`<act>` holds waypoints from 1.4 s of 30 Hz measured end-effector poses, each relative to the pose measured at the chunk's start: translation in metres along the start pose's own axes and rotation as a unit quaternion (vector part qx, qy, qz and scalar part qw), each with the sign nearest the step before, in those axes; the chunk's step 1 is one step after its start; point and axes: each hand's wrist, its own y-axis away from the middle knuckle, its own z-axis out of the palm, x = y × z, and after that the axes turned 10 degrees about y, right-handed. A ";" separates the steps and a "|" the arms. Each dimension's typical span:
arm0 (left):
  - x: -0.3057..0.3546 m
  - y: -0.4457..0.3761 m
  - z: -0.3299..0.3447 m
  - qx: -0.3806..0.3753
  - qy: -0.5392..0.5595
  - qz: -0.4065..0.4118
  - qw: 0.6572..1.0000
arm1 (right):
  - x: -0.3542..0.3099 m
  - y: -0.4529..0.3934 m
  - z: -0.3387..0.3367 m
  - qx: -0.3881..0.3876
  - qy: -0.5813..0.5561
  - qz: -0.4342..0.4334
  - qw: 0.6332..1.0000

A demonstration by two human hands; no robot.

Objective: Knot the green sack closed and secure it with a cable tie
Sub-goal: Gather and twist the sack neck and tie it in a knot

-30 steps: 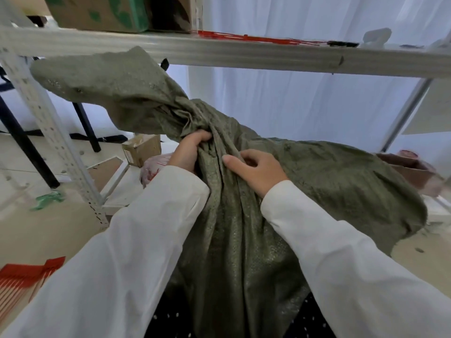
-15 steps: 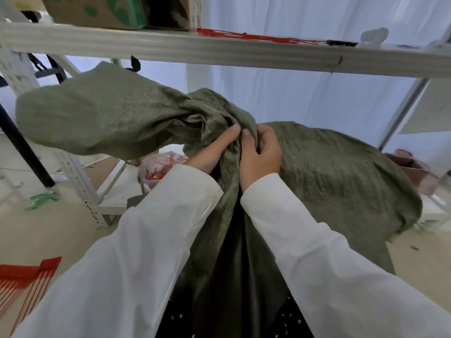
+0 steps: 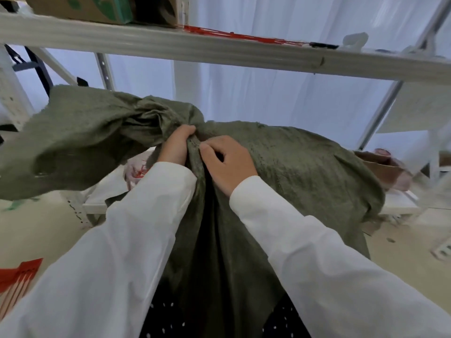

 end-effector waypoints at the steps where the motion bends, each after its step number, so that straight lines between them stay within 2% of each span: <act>1: -0.002 -0.001 0.000 0.003 0.043 0.005 0.999 | 0.003 0.000 -0.004 0.021 0.009 0.014 1.000; 3: 0.000 0.003 0.002 0.019 0.098 -0.007 0.995 | 0.009 -0.003 -0.013 0.075 0.031 0.027 0.996; 6: 0.007 0.015 0.008 0.048 0.097 0.006 0.994 | 0.017 -0.006 -0.027 0.115 0.013 0.079 0.990; 8: 0.008 0.028 0.017 0.021 0.095 -0.010 0.995 | 0.018 -0.005 -0.032 0.086 -0.064 0.156 0.982; 11: 0.007 0.047 0.031 -0.076 0.125 -0.052 0.988 | 0.013 0.000 -0.027 -0.013 -0.140 0.244 0.960; 13: 0.008 0.055 0.036 -0.100 0.132 -0.050 0.985 | 0.009 0.003 -0.020 -0.075 -0.135 0.246 0.957; 15: 0.010 0.056 0.037 -0.113 0.139 -0.050 0.983 | 0.007 0.004 -0.014 -0.085 -0.151 0.231 0.957; 18: 0.011 0.059 0.037 -0.144 0.166 -0.054 0.974 | 0.005 0.002 -0.015 -0.049 -0.154 0.188 0.969; 22: 0.014 0.056 0.034 -0.139 0.181 -0.063 0.972 | 0.005 -0.001 -0.015 0.001 -0.118 0.121 0.986; 26: 0.012 0.057 0.034 -0.158 0.223 -0.048 0.961 | -0.001 0.000 -0.026 -0.016 -0.187 0.140 0.972; 30: 0.013 0.054 0.035 -0.123 0.282 -0.017 0.951 | 0.006 -0.008 -0.031 0.084 -0.249 0.153 0.953; 33: 0.014 0.051 0.034 -0.088 0.260 0.004 0.962 | 0.010 -0.010 -0.042 0.129 -0.301 0.186 0.926; 35: 0.014 0.050 0.033 -0.094 0.241 0.001 0.966 | 0.012 -0.015 -0.044 0.101 -0.317 0.213 0.919; 39: 0.011 0.054 0.030 -0.111 0.206 -0.026 0.972 | 0.020 -0.027 -0.004 -0.044 -0.336 0.335 0.879; 42: 0.007 0.055 0.028 -0.129 0.182 -0.056 0.973 | 0.048 -0.036 0.039 -0.118 -0.290 0.327 0.892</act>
